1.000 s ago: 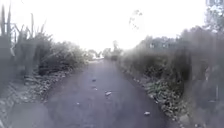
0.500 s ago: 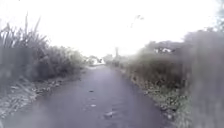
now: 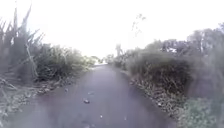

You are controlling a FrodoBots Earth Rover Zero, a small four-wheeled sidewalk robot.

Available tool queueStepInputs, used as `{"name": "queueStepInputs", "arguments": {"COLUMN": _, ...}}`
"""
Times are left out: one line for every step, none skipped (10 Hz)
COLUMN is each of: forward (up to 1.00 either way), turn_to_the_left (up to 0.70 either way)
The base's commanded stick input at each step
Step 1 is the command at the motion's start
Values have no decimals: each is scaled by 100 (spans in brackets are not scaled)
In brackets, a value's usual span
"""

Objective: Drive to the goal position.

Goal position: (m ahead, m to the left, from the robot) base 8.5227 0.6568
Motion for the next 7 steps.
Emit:
{"name": "queueStepInputs", "arguments": {"forward": 100, "turn_to_the_left": 0}}
{"name": "queueStepInputs", "arguments": {"forward": 100, "turn_to_the_left": 0}}
{"name": "queueStepInputs", "arguments": {"forward": 100, "turn_to_the_left": 0}}
{"name": "queueStepInputs", "arguments": {"forward": 100, "turn_to_the_left": 0}}
{"name": "queueStepInputs", "arguments": {"forward": 100, "turn_to_the_left": 0}}
{"name": "queueStepInputs", "arguments": {"forward": 100, "turn_to_the_left": 0}}
{"name": "queueStepInputs", "arguments": {"forward": 100, "turn_to_the_left": 0}}
